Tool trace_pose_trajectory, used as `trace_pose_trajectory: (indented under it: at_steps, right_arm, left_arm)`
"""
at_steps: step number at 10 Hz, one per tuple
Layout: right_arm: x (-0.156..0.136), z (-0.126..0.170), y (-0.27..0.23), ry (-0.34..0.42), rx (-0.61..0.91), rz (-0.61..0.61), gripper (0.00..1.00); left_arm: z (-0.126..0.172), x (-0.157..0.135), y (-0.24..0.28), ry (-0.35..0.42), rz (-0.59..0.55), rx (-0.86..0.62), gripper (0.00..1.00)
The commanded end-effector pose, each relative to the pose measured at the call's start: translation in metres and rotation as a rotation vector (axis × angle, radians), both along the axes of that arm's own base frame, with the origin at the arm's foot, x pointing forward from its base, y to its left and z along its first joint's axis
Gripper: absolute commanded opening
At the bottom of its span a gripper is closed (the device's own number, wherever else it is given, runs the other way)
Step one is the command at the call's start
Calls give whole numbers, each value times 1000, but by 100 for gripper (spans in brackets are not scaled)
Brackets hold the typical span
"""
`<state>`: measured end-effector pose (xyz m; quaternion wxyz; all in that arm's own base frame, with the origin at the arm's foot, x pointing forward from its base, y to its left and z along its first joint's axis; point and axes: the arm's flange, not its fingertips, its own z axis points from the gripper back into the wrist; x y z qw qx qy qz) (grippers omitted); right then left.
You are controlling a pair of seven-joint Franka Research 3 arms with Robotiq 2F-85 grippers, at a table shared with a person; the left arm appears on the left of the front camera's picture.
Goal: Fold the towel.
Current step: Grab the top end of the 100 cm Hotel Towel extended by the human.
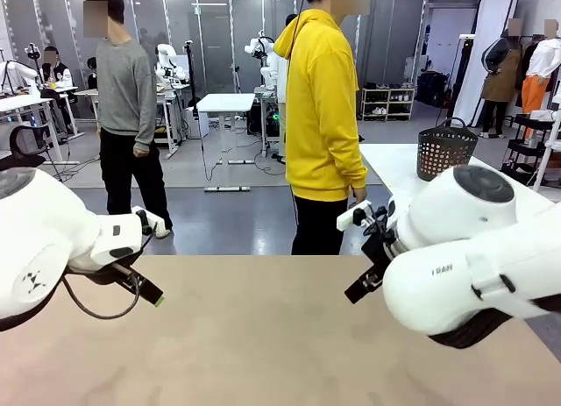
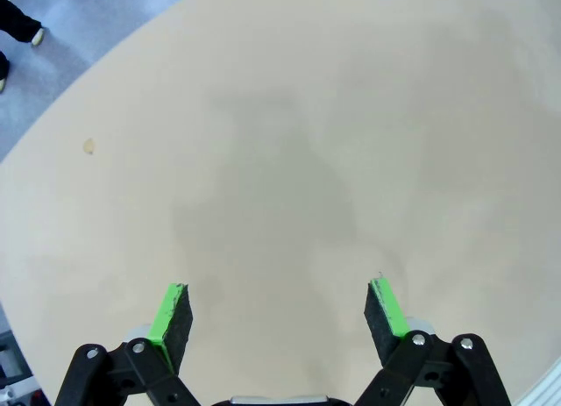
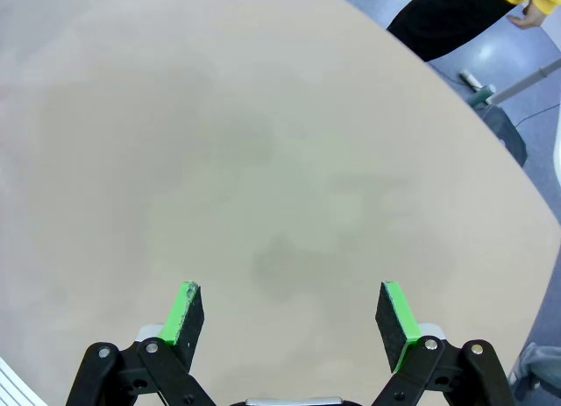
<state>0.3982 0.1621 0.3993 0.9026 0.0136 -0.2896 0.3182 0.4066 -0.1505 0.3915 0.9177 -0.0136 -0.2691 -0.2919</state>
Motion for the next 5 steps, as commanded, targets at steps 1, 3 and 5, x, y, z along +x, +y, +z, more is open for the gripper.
trace_pose_trajectory:
  at_steps: [1,3,5]
  right_arm:
    - [3,38,-19,59,69,47,100]
    - [3,79,-42,157,214,74,100]
    - [3,105,-85,289,481,157,100]
  left_arm:
    - [35,0,8,52,-30,-6,100]
    - [77,-8,24,160,-77,-163,100]
    - [115,-16,65,191,-87,-382,100]
